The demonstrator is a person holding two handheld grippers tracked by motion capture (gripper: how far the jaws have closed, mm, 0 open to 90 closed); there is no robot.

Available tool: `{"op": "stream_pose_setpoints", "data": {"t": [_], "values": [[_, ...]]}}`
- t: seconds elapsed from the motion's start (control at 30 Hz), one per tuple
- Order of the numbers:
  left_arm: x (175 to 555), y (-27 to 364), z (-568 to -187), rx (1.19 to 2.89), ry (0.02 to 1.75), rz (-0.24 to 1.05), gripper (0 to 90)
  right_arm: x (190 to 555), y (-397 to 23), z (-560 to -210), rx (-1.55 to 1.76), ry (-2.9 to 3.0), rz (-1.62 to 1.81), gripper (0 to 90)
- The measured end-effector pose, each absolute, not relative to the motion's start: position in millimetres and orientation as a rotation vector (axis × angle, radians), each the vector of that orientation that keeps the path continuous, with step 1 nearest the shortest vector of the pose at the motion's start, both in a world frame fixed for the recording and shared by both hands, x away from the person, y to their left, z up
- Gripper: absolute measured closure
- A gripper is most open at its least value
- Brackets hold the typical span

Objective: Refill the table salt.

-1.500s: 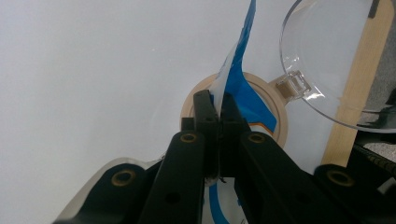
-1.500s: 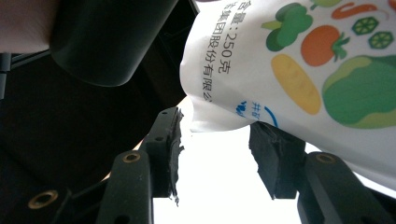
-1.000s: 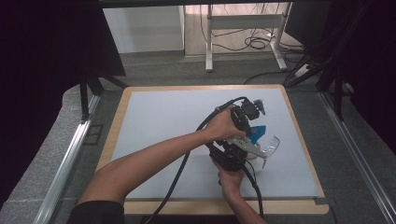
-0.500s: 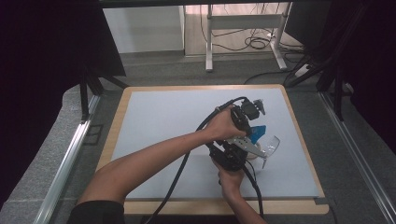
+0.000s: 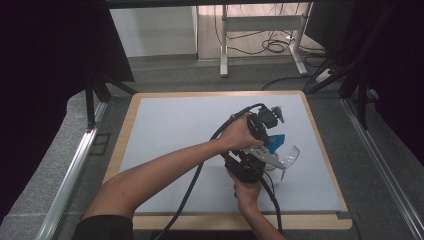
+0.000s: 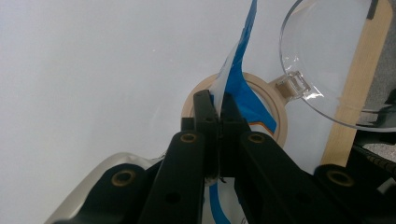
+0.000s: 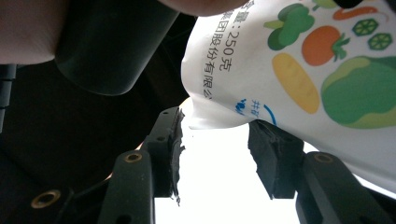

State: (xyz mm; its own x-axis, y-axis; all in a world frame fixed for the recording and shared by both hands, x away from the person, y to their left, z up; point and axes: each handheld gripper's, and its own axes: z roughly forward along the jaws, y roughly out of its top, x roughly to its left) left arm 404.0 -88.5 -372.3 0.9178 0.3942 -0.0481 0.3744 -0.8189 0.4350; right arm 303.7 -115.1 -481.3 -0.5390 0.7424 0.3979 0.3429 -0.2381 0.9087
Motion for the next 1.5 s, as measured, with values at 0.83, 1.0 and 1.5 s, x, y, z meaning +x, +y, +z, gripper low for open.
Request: {"op": "stream_pose_setpoints", "data": {"t": [0.83,1.0,1.5], "values": [[404.7,-88.5,-372.8,2.635,0.559,0.063,90.0,303.0,-115.6,-480.5,1.297,1.704,1.842,54.9],[404.7,-88.8,-372.9,2.635,0.558,0.064,90.0,303.1,-116.1,-480.3,1.297,1.704,1.845,54.9],[405.8,-87.1,-371.9,2.637,0.563,0.065,90.0,303.3,-114.9,-478.9,1.291,1.703,1.852,54.9]]}}
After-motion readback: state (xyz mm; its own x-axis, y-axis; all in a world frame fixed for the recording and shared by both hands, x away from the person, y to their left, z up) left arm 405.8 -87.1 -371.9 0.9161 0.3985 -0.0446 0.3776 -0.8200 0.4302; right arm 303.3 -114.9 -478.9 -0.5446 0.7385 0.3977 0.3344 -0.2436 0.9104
